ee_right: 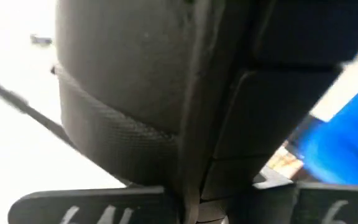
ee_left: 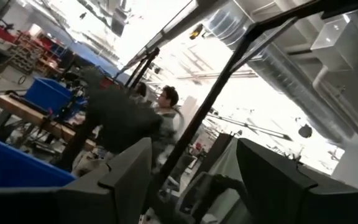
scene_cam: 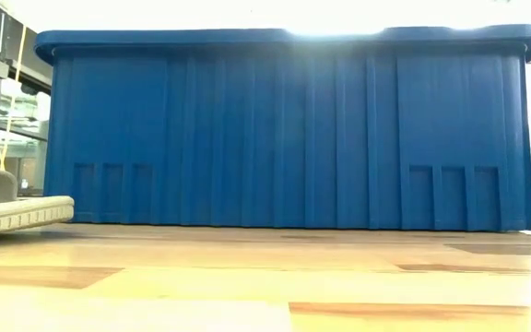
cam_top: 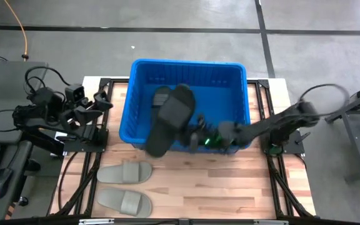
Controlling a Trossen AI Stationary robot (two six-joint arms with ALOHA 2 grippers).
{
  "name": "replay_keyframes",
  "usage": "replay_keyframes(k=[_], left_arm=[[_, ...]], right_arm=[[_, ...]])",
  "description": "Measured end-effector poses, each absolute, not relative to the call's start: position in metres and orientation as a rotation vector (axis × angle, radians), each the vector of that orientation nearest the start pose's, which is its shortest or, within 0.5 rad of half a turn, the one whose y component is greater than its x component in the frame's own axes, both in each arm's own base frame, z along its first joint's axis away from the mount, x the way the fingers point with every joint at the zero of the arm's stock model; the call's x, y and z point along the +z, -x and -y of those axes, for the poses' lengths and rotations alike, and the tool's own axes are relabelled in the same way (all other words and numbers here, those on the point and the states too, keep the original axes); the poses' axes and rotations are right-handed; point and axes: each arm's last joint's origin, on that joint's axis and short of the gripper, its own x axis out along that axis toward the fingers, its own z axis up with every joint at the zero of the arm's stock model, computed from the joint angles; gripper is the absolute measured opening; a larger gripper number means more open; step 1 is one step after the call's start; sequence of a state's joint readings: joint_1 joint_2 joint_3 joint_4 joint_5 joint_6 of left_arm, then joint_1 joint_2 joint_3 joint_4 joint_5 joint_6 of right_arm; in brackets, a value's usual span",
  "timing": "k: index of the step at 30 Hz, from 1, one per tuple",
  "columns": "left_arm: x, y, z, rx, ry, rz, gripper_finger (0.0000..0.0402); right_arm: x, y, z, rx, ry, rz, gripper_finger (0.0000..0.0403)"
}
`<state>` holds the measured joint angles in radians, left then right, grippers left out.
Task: Pick and place slides into bin
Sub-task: Put the black slide into the blue bin
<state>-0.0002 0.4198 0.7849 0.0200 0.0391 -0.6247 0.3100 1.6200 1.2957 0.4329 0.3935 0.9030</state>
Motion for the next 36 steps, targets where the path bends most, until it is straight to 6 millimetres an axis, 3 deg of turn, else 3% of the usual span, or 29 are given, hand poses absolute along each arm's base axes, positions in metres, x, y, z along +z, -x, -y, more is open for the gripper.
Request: replay_keyframes(k=[5,8,14,16,18,22,26,28,30,34,36], left_arm=[[0.390,-0.077,0.002,-0.197,0.601,0.339,0.0227],[0.388,-0.078,0.003,-0.203,0.601,0.310,0.0227],[0.386,-0.078,0.003,-0.197,0.603,0.293,0.0227],[0.386,-0.079,0.003,-0.197,0.603,0.292,0.0227],[0.386,-0.079,0.003,-0.197,0.603,0.291,0.0227],[0.386,-0.079,0.003,-0.196,0.603,0.290,0.0227],[0.386,-0.079,0.003,-0.195,0.603,0.289,0.0227],[0.386,-0.079,0.003,-0.192,0.604,0.288,0.0227],[0.386,-0.079,0.003,-0.187,0.605,0.288,0.0227],[0.386,-0.079,0.002,-0.180,0.606,0.291,0.0227],[0.386,-0.079,0.002,-0.178,0.609,0.291,0.0227]], right_arm=[[0.329,-0.337,-0.060,-0.141,-1.032,-0.133,0.0046],[0.358,-0.318,-0.029,-0.106,-1.108,-0.133,0.0046],[0.348,-0.312,0.028,-0.211,-1.132,-0.262,0.0046],[0.363,-0.310,0.047,-0.189,-1.138,-0.198,0.0046],[0.365,-0.307,0.067,-0.209,-1.150,-0.213,0.0046],[0.345,-0.314,0.096,-0.241,-1.206,-0.347,0.0046],[0.353,-0.314,0.115,-0.157,-1.216,-0.376,0.0046],[0.343,-0.317,0.125,-0.177,-1.242,-0.441,0.0046],[0.331,-0.323,0.135,-0.198,-1.280,-0.495,0.0046],[0.333,-0.335,0.149,-0.119,-1.293,-0.510,0.0046],[0.319,-0.343,0.156,-0.114,-1.329,-0.580,0.0046]])
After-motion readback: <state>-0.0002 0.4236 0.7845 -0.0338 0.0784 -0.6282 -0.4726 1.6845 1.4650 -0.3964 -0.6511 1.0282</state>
